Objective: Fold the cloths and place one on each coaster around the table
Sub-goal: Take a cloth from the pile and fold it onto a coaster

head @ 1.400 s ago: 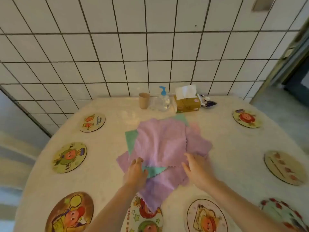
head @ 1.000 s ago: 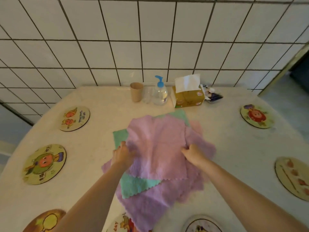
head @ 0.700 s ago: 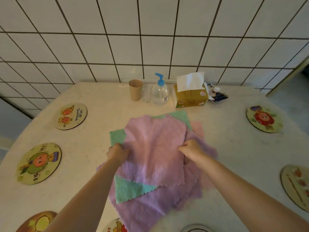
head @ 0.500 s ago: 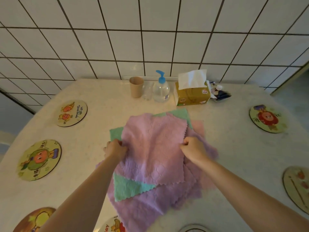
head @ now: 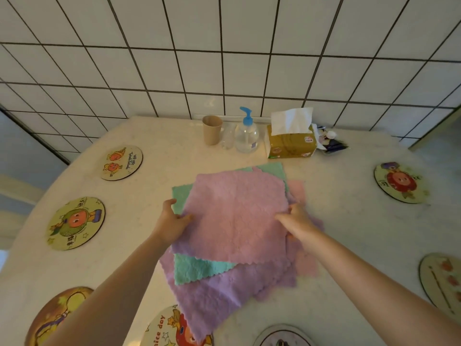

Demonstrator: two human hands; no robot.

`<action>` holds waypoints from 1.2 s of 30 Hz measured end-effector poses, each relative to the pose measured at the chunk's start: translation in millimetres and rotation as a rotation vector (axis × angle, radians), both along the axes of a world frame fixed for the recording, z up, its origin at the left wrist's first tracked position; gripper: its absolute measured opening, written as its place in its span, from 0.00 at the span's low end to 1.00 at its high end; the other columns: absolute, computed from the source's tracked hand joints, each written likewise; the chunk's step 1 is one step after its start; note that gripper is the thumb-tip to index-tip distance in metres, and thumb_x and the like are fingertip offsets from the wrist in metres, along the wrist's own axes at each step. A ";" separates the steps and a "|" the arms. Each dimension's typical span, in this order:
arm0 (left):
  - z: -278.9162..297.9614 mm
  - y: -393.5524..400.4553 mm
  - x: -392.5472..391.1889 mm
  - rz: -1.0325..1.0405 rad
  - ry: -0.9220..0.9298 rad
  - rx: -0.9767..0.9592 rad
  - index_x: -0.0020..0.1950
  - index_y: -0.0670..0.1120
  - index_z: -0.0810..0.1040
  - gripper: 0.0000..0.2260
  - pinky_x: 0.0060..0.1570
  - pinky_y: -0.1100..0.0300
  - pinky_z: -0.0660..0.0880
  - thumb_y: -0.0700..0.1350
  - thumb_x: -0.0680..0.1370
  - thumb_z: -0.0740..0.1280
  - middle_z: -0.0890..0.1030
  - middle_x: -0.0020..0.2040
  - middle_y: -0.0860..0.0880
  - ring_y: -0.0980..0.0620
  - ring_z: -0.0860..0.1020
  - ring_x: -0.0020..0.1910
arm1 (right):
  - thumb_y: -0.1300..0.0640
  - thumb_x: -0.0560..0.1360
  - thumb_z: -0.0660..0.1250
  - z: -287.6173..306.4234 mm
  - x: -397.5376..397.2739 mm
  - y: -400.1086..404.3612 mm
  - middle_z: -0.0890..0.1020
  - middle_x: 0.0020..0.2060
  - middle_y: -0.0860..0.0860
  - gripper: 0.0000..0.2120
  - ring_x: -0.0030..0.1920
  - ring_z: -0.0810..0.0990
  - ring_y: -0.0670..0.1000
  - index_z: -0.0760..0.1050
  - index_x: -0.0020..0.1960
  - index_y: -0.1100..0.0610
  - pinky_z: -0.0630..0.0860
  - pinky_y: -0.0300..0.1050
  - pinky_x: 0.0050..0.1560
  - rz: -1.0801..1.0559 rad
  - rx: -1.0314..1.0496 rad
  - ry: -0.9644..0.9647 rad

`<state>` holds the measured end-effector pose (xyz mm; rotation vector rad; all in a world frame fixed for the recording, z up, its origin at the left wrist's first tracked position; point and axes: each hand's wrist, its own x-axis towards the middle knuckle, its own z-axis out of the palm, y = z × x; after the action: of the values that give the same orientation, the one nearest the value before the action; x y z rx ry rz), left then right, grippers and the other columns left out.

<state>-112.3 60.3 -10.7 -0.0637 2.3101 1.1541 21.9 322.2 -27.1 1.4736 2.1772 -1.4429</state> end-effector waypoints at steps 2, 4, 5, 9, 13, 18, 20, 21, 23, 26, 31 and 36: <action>-0.1 -10.7 10.5 -0.025 -0.038 0.009 0.72 0.46 0.58 0.31 0.43 0.48 0.78 0.39 0.74 0.71 0.79 0.49 0.40 0.40 0.80 0.45 | 0.59 0.68 0.68 3.0 6.9 -4.7 0.80 0.47 0.56 0.19 0.47 0.79 0.57 0.72 0.58 0.60 0.74 0.46 0.44 0.059 0.017 -0.004; 2.6 -18.8 19.1 0.009 0.005 0.033 0.67 0.45 0.66 0.23 0.40 0.46 0.78 0.37 0.74 0.70 0.79 0.48 0.38 0.41 0.78 0.40 | 0.62 0.69 0.67 10.6 10.5 -9.8 0.80 0.49 0.58 0.18 0.45 0.78 0.55 0.72 0.59 0.61 0.72 0.44 0.43 0.080 0.078 0.064; 5.9 -21.5 22.7 0.042 0.042 0.058 0.63 0.45 0.69 0.18 0.38 0.47 0.78 0.37 0.75 0.69 0.79 0.47 0.38 0.42 0.77 0.38 | 0.63 0.70 0.66 18.3 11.2 -12.7 0.80 0.50 0.58 0.19 0.45 0.78 0.55 0.72 0.60 0.62 0.72 0.44 0.43 0.086 0.109 0.105; 27.4 -37.7 32.3 0.126 0.238 0.154 0.50 0.44 0.76 0.05 0.27 0.57 0.76 0.36 0.77 0.65 0.78 0.49 0.39 0.47 0.74 0.35 | 0.62 0.74 0.65 52.8 13.3 -30.2 0.77 0.58 0.58 0.21 0.56 0.76 0.57 0.67 0.66 0.61 0.68 0.42 0.50 0.113 0.251 0.252; 51.7 -68.5 37.2 0.152 0.390 0.177 0.44 0.46 0.79 0.08 0.37 0.57 0.76 0.34 0.76 0.65 0.78 0.45 0.47 0.52 0.75 0.41 | 0.63 0.76 0.63 83.1 23.6 -62.5 0.78 0.55 0.56 0.15 0.53 0.77 0.55 0.71 0.62 0.59 0.70 0.43 0.52 0.211 0.368 0.385; 69.0 -125.9 46.9 0.135 0.499 0.128 0.44 0.43 0.82 0.09 0.38 0.63 0.71 0.33 0.76 0.63 0.80 0.43 0.46 0.52 0.74 0.42 | 0.64 0.76 0.62 100.0 32.2 -118.6 0.78 0.46 0.49 0.10 0.44 0.74 0.46 0.74 0.56 0.58 0.64 0.33 0.41 0.335 0.431 0.517; 69.0 -152.6 45.9 0.116 0.526 0.128 0.42 0.47 0.81 0.12 0.42 0.59 0.71 0.32 0.76 0.63 0.79 0.41 0.50 0.51 0.74 0.44 | 0.64 0.76 0.63 100.9 32.6 -142.0 0.79 0.48 0.50 0.09 0.47 0.75 0.48 0.74 0.55 0.57 0.67 0.36 0.46 0.353 0.461 0.538; 67.5 -166.9 44.2 0.104 0.543 0.127 0.40 0.49 0.81 0.14 0.45 0.57 0.70 0.32 0.76 0.64 0.78 0.41 0.51 0.50 0.74 0.45 | 0.64 0.75 0.63 100.6 32.7 -154.6 0.80 0.48 0.50 0.09 0.47 0.75 0.47 0.75 0.54 0.57 0.67 0.36 0.47 0.363 0.471 0.549; 65.1 -198.9 43.2 0.064 0.559 0.123 0.39 0.51 0.80 0.16 0.47 0.56 0.69 0.31 0.76 0.64 0.79 0.42 0.48 0.48 0.74 0.45 | 0.65 0.76 0.63 97.8 34.8 -187.3 0.79 0.47 0.48 0.07 0.46 0.74 0.45 0.75 0.53 0.58 0.64 0.30 0.44 0.380 0.465 0.560; 56.9 -246.8 49.3 0.010 0.529 0.090 0.44 0.46 0.81 0.11 0.48 0.57 0.68 0.32 0.77 0.63 0.79 0.46 0.46 0.47 0.74 0.48 | 0.64 0.77 0.63 87.1 44.5 -238.8 0.78 0.46 0.46 0.06 0.47 0.75 0.44 0.74 0.52 0.57 0.65 0.23 0.41 0.375 0.417 0.542; 42.7 -333.8 69.9 -0.031 0.603 0.100 0.46 0.48 0.82 0.14 0.48 0.73 0.65 0.31 0.77 0.63 0.79 0.49 0.50 0.54 0.73 0.49 | 0.61 0.77 0.63 54.9 72.2 -331.3 0.80 0.47 0.48 0.04 0.49 0.77 0.44 0.75 0.51 0.55 0.72 0.31 0.52 0.342 0.417 0.574; 43.3 -383.5 51.4 -0.018 0.342 0.168 0.57 0.47 0.82 0.13 0.46 0.67 0.72 0.36 0.80 0.60 0.77 0.59 0.50 0.51 0.75 0.55 | 0.63 0.77 0.62 55.4 60.2 -377.8 0.79 0.51 0.49 0.08 0.52 0.76 0.44 0.75 0.53 0.55 0.73 0.41 0.57 0.292 0.423 0.520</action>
<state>-60.9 -323.2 32.7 0.2329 2.4848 1.4376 82.2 -55.6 28.3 0.8608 3.0082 -1.4375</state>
